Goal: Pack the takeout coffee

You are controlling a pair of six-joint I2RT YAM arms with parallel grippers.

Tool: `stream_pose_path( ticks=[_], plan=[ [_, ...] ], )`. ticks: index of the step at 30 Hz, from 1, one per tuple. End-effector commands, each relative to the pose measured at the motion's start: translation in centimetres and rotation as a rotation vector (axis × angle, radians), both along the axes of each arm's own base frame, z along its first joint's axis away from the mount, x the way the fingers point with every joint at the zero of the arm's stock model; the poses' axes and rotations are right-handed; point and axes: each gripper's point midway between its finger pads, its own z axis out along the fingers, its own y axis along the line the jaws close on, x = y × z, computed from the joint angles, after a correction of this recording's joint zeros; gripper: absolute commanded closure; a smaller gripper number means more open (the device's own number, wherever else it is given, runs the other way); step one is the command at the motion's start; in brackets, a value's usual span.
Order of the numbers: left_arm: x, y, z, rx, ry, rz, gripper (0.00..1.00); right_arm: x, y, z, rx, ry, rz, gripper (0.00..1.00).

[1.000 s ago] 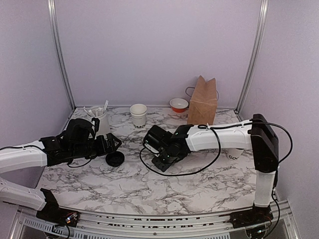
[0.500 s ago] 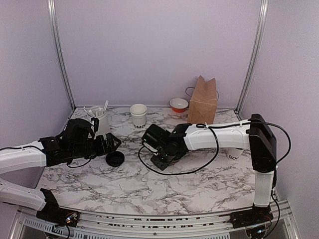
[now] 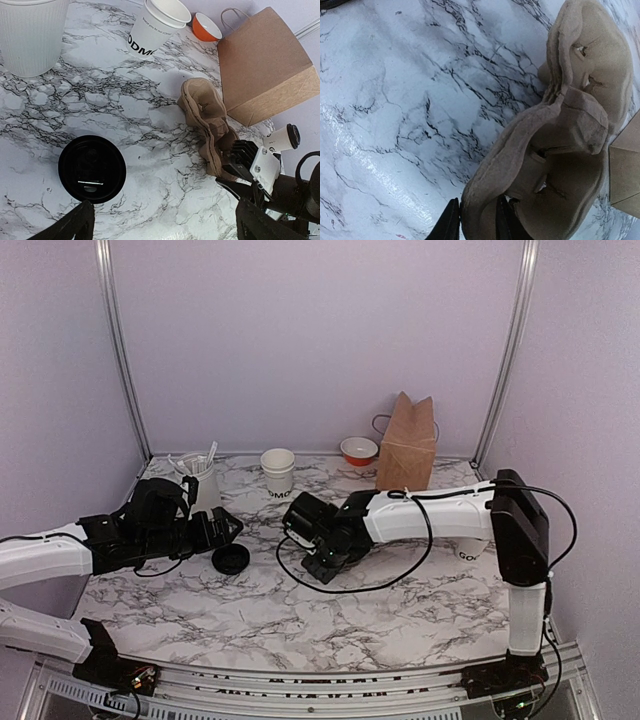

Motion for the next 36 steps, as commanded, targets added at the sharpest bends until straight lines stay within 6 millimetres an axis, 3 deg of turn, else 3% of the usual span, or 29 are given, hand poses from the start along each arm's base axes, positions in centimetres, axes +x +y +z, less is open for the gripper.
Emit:
stream_pose_path(
  ticks=[1,11,20,25,36],
  plan=[
    [0.1,0.3,0.4,-0.001,-0.012,0.008,0.01,0.9,0.7,1.2,0.021,-0.023,-0.007,0.78],
    [0.2,0.2,0.4,0.004,-0.012,0.005,0.01,1.1,1.5,2.9,0.069,-0.023,-0.003,0.93],
    [0.2,0.2,0.1,0.006,-0.005,0.004,0.01,2.1,1.2,4.2,0.077,-0.057,-0.053,1.00],
    [0.1,0.0,-0.3,-0.004,0.006,0.000,0.01,3.0,0.8,5.9,0.070,-0.112,-0.096,1.00],
    [0.2,-3.5,-2.0,-0.138,0.078,-0.070,0.01,4.2,1.3,10.0,0.076,-0.227,-0.133,1.00]
  ],
)
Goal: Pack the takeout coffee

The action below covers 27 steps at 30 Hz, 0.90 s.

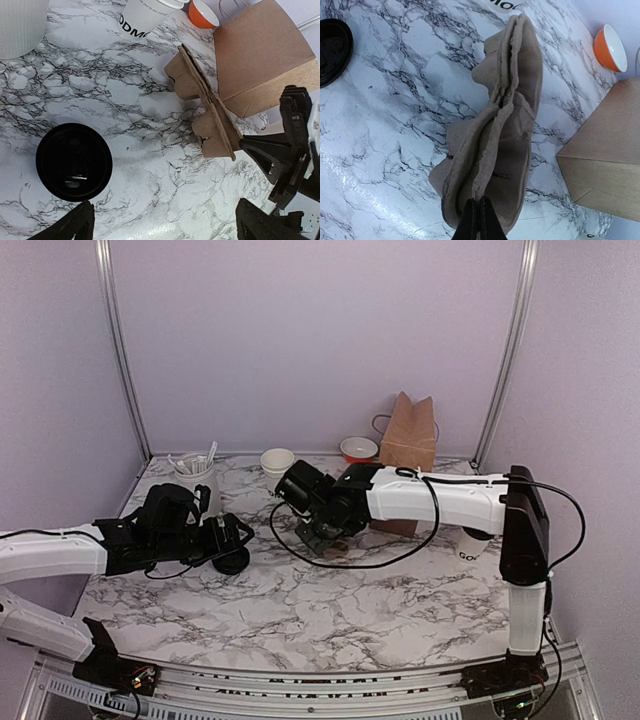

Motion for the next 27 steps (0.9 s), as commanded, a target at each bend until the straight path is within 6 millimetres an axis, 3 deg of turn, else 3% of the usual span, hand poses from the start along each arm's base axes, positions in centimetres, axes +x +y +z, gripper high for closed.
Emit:
stream_pose_path(
  ticks=[1,7,14,15,27],
  plan=[
    [0.3,-2.1,-0.4,-0.090,0.030,-0.041,0.01,0.9,0.7,4.0,0.033,-0.089,-0.032,1.00],
    [0.9,-4.9,-1.3,-0.130,0.066,-0.092,0.01,0.5,2.0,4.2,0.048,-0.076,0.002,1.00],
    [1.3,-7.0,-1.9,-0.150,0.090,-0.120,0.03,-0.7,2.9,2.5,0.077,-0.014,0.037,1.00],
    [1.7,-7.6,-1.2,-0.165,0.081,-0.125,0.03,-0.7,2.8,2.2,0.076,-0.011,0.032,1.00],
    [3.4,-10.2,-1.5,-0.209,0.102,-0.114,0.04,-1.4,4.1,2.5,0.132,0.002,0.035,1.00]
  ],
)
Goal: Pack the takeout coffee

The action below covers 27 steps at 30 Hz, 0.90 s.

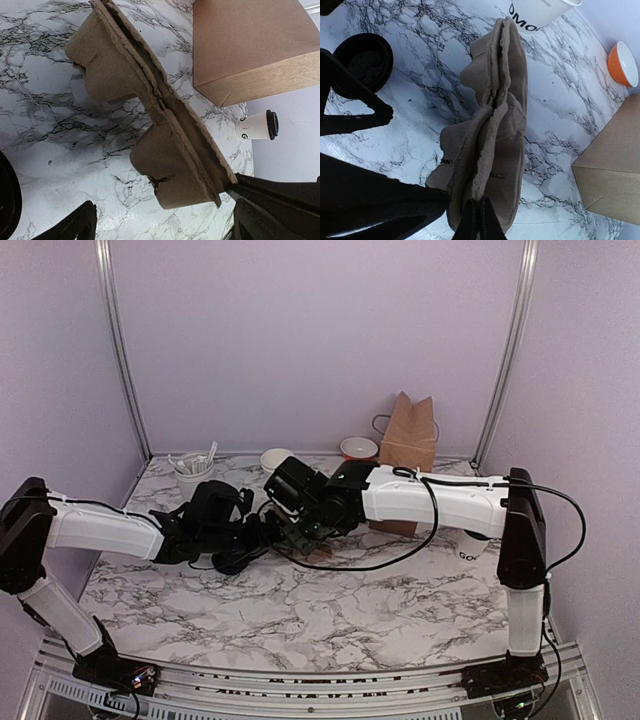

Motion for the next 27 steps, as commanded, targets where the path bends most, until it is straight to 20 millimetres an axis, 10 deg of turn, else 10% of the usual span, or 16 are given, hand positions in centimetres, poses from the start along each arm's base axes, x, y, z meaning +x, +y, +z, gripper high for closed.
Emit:
stream_pose_path(
  ticks=[1,27],
  plan=[
    [1.2,-1.6,1.5,-0.055,-0.022,0.007,0.04,0.0,1.2,0.8,0.060,-0.012,-0.011,1.00],
    [1.6,-1.6,-2.1,-0.013,0.039,0.037,0.28,0.8,-1.0,4.3,0.042,-0.104,-0.076,1.00]
  ],
)
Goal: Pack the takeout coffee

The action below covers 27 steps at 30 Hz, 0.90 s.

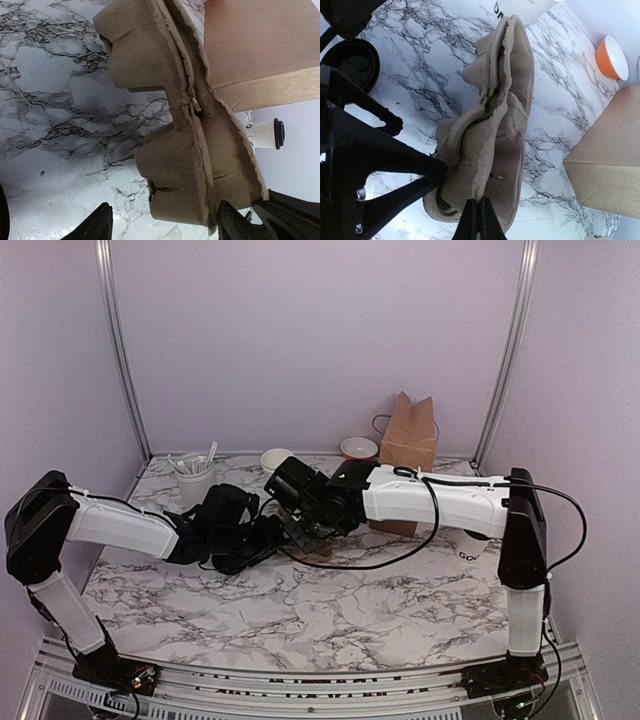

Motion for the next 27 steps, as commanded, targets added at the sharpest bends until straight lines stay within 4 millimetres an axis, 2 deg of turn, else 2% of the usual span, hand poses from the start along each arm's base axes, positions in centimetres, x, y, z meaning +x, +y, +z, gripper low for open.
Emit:
stream_pose_path(
  ticks=[1,8,16,24,27],
  plan=[
    [0.3,-0.3,-0.3,-0.001,-0.010,0.003,0.30,0.4,-0.6,4.2,0.046,-0.082,-0.034,1.00],
    [0.5,-0.1,-1.1,0.013,0.002,0.019,0.37,0.3,-1.1,4.7,0.039,-0.088,-0.037,1.00],
    [0.7,-0.5,-0.9,0.005,0.002,0.017,0.43,-0.2,-1.4,4.0,0.036,-0.068,-0.036,1.00],
    [0.8,-1.2,1.1,-0.040,-0.029,-0.005,0.46,-1.6,-0.2,3.5,0.060,-0.050,-0.001,1.00],
    [0.7,-1.7,2.3,-0.070,-0.052,-0.021,0.47,-2.3,-0.3,2.1,0.043,-0.028,0.005,1.00]
  ],
)
